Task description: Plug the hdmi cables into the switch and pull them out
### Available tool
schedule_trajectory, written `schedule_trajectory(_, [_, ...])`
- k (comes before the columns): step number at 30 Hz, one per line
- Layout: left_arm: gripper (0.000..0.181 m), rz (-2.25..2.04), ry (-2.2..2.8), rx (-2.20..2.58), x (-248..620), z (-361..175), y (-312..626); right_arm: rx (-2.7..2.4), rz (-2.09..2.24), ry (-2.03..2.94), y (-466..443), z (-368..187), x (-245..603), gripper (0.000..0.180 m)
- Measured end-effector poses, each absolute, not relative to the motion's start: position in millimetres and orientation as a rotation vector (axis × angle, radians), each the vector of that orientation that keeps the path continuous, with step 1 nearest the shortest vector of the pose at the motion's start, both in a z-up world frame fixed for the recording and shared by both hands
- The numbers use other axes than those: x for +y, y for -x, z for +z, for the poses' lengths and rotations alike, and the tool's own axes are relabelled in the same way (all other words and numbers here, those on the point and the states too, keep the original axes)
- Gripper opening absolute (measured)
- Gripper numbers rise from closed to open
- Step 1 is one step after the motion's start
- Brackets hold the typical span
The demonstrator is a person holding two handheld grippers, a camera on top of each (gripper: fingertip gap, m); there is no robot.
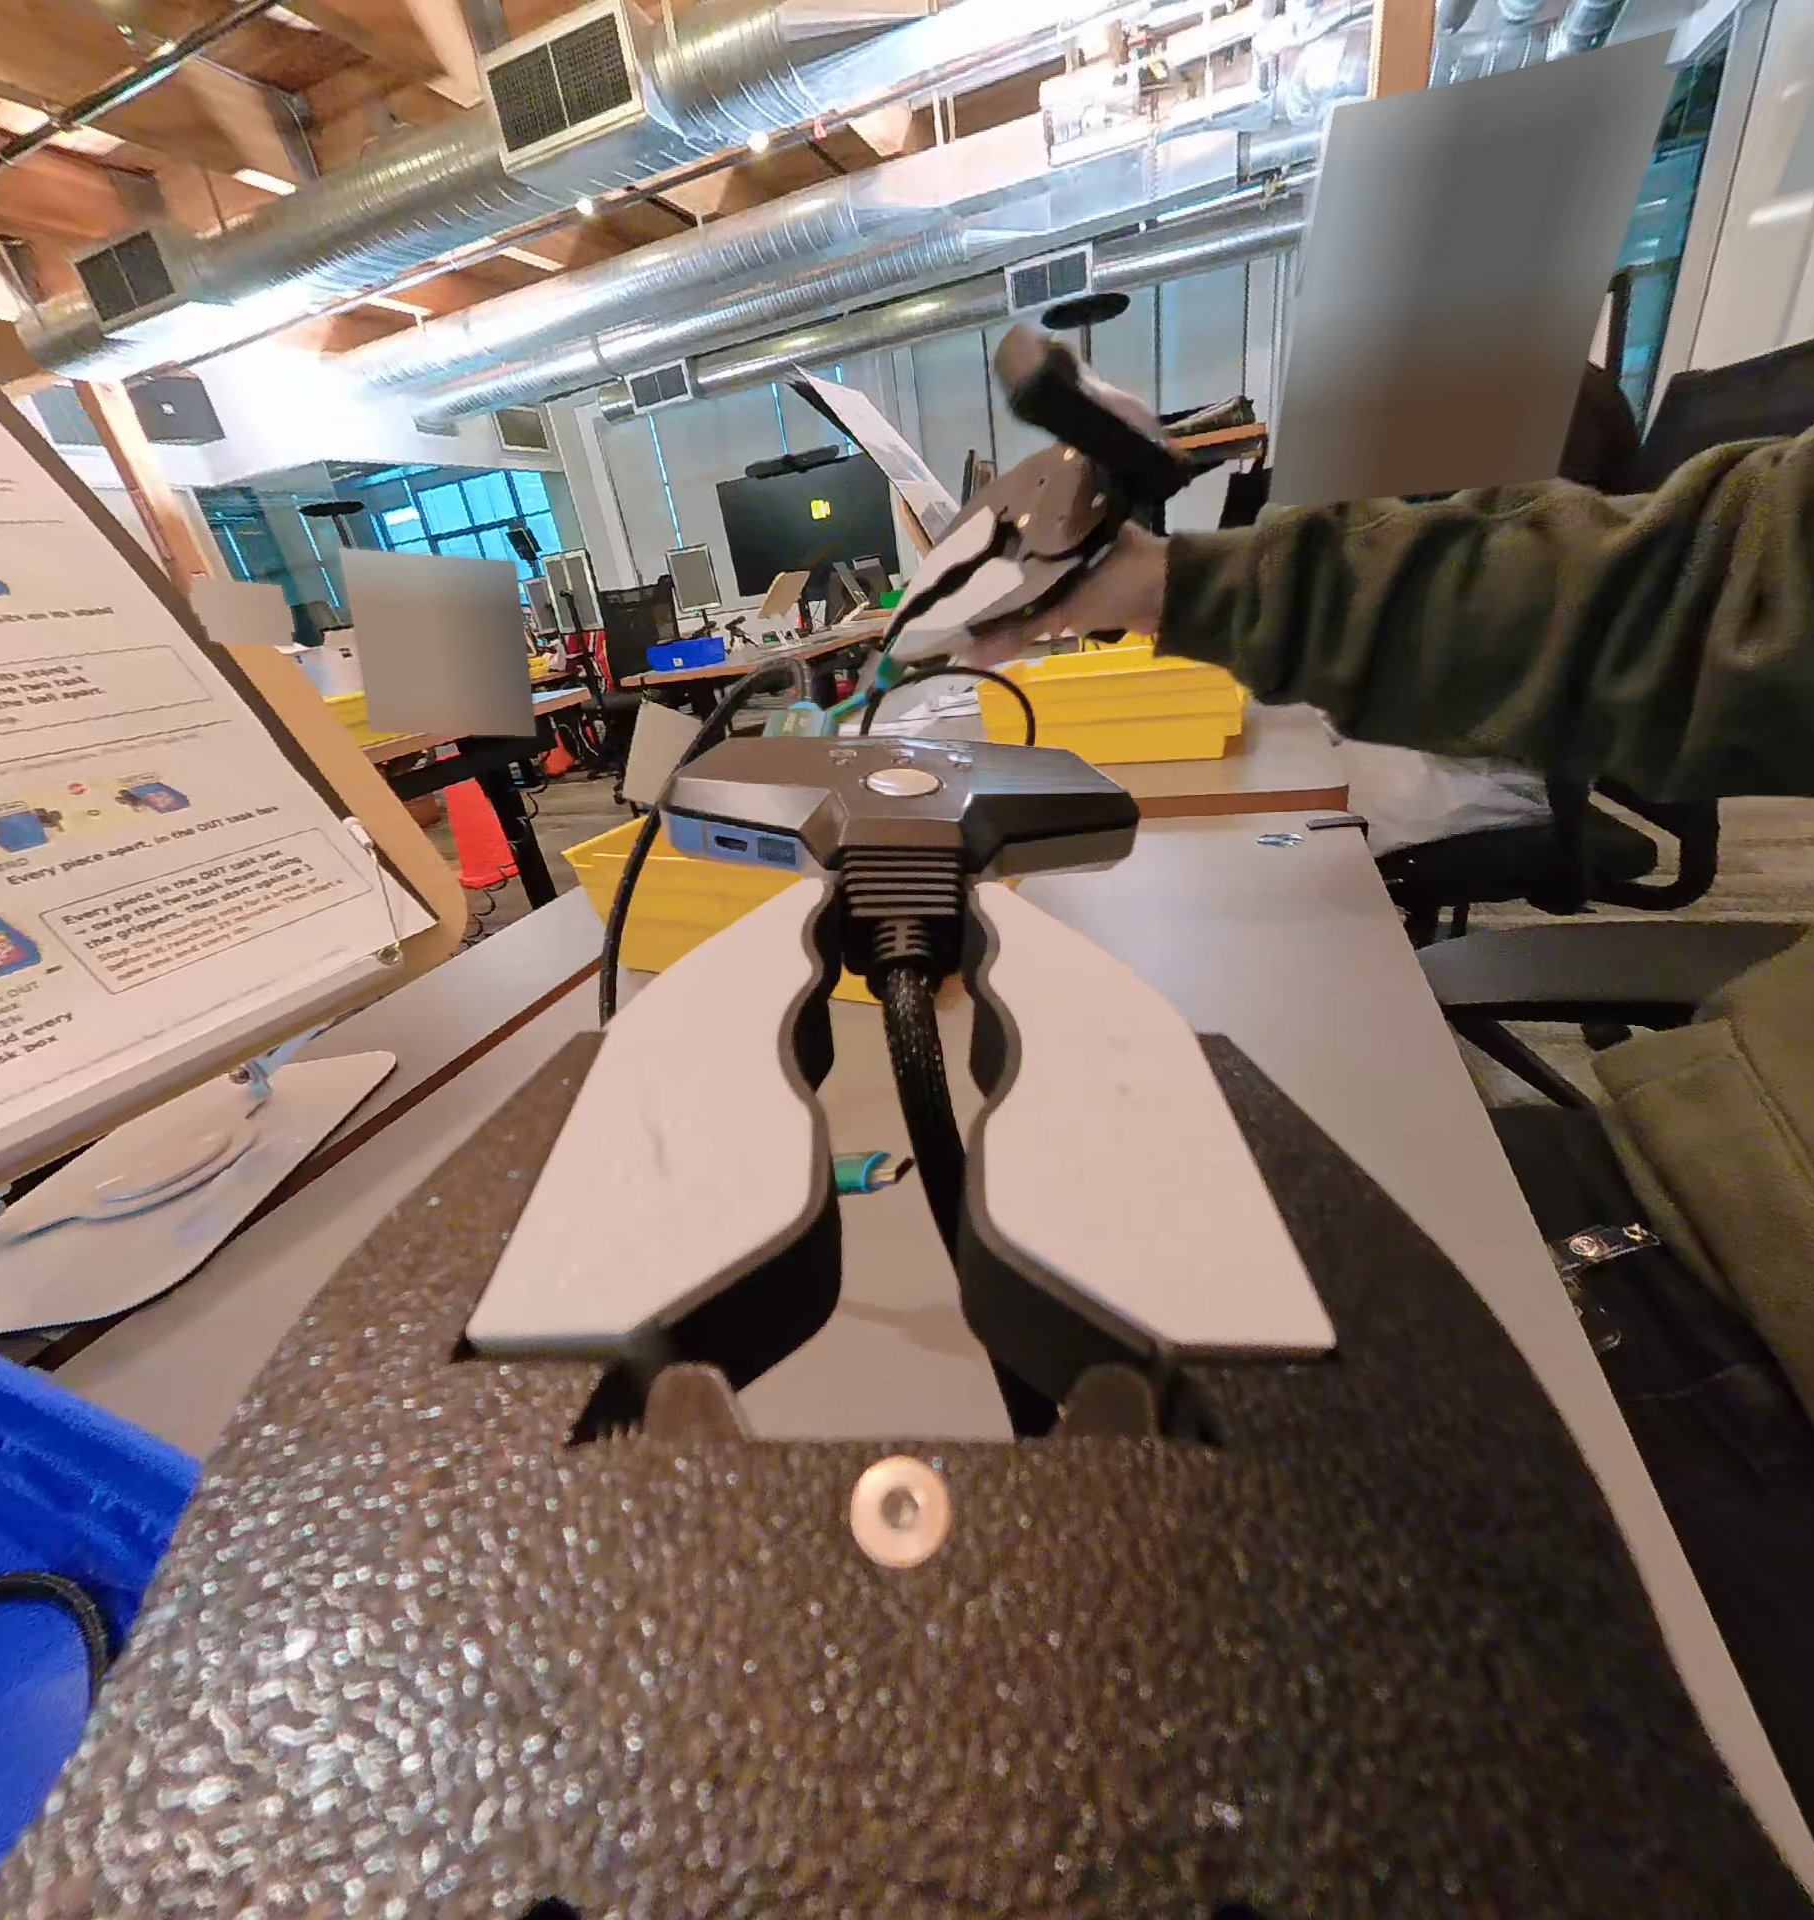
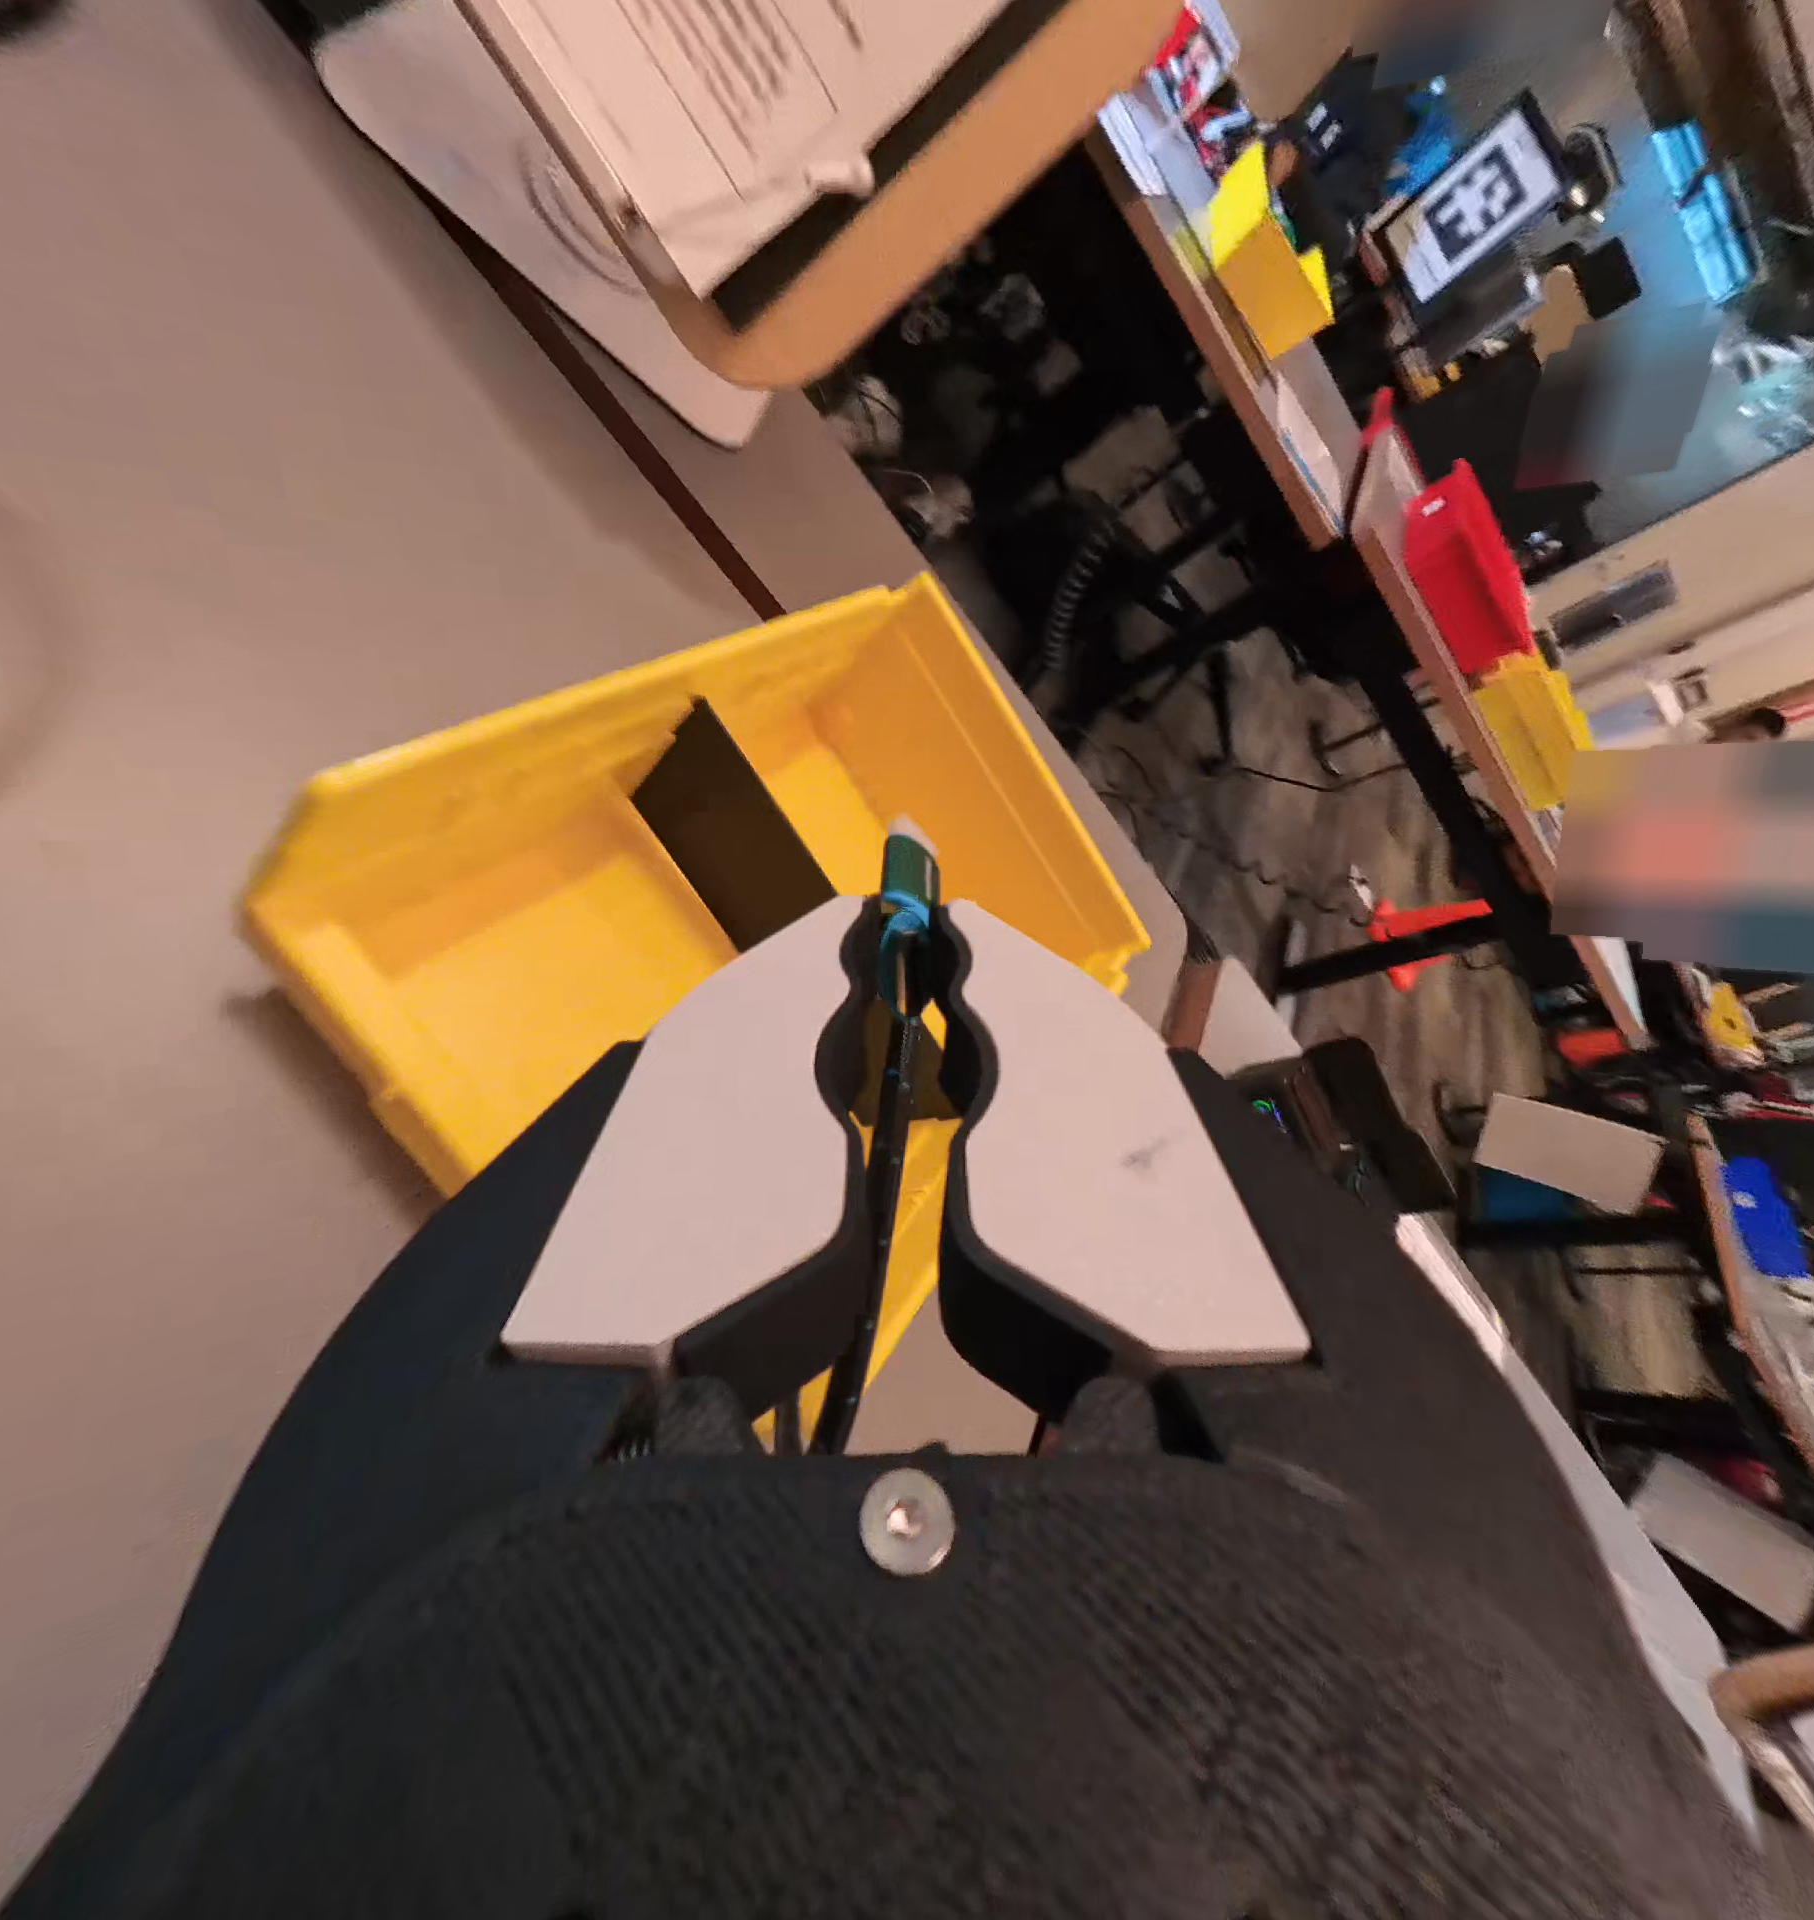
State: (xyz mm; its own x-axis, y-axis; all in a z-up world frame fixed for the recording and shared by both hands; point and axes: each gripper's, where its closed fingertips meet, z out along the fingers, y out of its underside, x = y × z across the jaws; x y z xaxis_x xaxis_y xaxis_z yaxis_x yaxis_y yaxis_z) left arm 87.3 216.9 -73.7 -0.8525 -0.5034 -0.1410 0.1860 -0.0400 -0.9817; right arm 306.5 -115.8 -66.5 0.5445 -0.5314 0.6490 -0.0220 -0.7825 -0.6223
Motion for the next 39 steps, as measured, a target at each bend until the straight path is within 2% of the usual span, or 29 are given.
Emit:
schedule_trajectory(4, [0.021, -1.945, 0.332, 1.788, 213.1, -77.1, -88.6, 0.470, -1.133, 2.225, -323.2, -111.1, -98.4, 0.009])
schedule_trajectory(10, [0.021, -1.958, 0.340, 1.810, 211.2, -82.7, -90.1, 0.519, -0.782, 2.216, -314.5, -169.5, -47.3, 0.025])
schedule_trajectory(14, [0.021, -1.948, 0.319, 1.849, 206.9, -88.6, -89.6, 0.482, -0.585, 2.013, -282.9, -136.2, -22.3, 0.040])
schedule_trajectory(17, [0.021, -1.945, 0.286, 1.909, 200.5, -96.4, -87.3, 0.266, -0.322, 1.793, -208.6, -78.7, 12.3, 0.049])
schedule_trajectory(18, [0.021, -1.946, 0.275, 1.930, 197.6, -99.2, -86.7, 0.164, -0.268, 1.756, -180.9, -65.2, 23.8, 0.045])
schedule_trajectory(20, [0.021, -1.959, 0.244, 1.976, 189.9, -104.5, -83.8, 0.017, -0.264, 1.798, -143.9, -59.8, 42.2, 0.046])
schedule_trajectory(22, [0.021, -1.965, 0.205, 2.014, 180.7, -108.4, -80.2, -0.069, -0.320, 1.902, -126.0, -67.1, 55.7, 0.057])
schedule_trajectory(34, [0.021, -2.059, -0.009, 2.044, 150.4, -108.2, -58.5, -0.131, -0.211, 1.945, -99.4, -105.2, 94.1, 0.040])
schedule_trajectory(37, [0.021, -2.075, -0.015, 2.051, 150.7, -110.6, -58.3, -0.123, -0.193, 1.901, -98.3, -104.2, 94.6, 0.024])
schedule_trajectory(39, [0.021, -2.087, -0.022, 2.047, 150.8, -110.9, -57.7, -0.121, -0.164, 1.891, -96.2, -104.7, 94.8, 0.022])
